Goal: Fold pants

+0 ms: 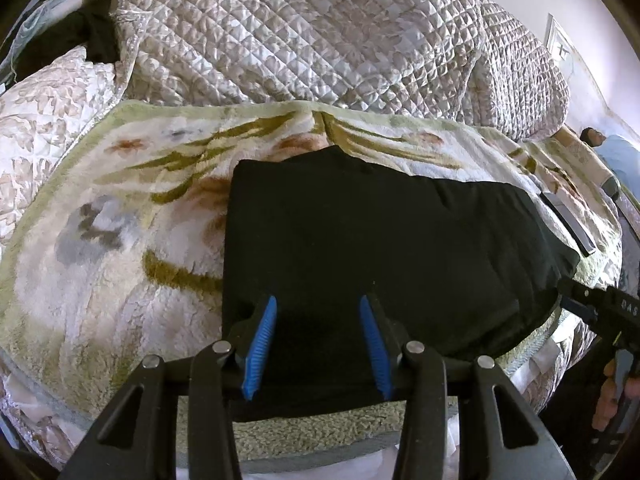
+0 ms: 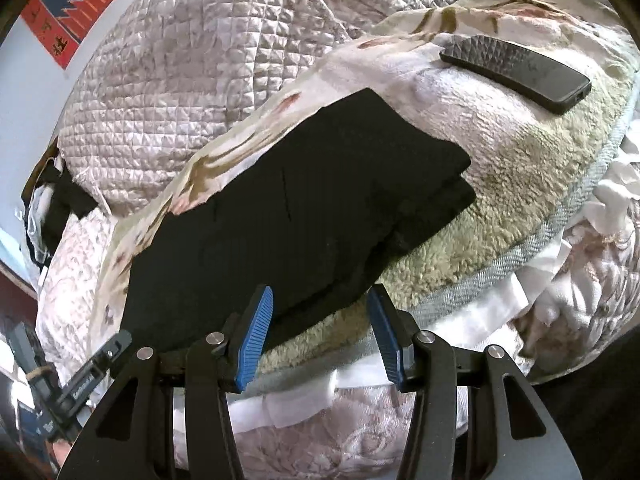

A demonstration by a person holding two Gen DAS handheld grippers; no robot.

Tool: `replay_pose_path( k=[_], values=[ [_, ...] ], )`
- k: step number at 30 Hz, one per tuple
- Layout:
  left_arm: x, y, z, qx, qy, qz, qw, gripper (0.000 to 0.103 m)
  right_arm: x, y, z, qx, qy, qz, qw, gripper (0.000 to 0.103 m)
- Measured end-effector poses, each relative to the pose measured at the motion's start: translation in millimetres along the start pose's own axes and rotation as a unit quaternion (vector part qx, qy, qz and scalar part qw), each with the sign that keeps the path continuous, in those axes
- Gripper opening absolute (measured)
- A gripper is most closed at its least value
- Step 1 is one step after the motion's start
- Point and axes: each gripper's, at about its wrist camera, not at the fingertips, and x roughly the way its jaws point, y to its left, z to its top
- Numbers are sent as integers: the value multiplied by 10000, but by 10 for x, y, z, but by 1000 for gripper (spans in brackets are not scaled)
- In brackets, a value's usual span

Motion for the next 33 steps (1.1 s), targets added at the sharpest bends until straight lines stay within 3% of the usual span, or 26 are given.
replay_pose_path(
  k=[5,12,25,28,30,31,33],
  values=[
    [-1,19,0,-53,-22,11,10000,46,82,-144,153,508,-87,163,9985,50],
    [-3,68,10,-135,-43,12,9999,46,5,-136,54,949,-256,-180,9950,50],
    [-21,117,9,-198,-85,23,9998,46,115,-367,365,1294,-596,-277,9894,51],
    [-19,134,14,-252,-106,46,9996,46,87,-277,396,1027,-702,-290,9918,51],
    [-10,139,19,-261,-106,51,9996,46,187,-297,443,981,-566,-331,9930,44],
    [-11,141,20,-266,-108,48,9996,46,228,-317,466,984,-512,-382,9931,31],
    [-26,159,25,-289,-140,46,9995,46,211,-270,527,899,-524,-353,9940,26]
  ],
)
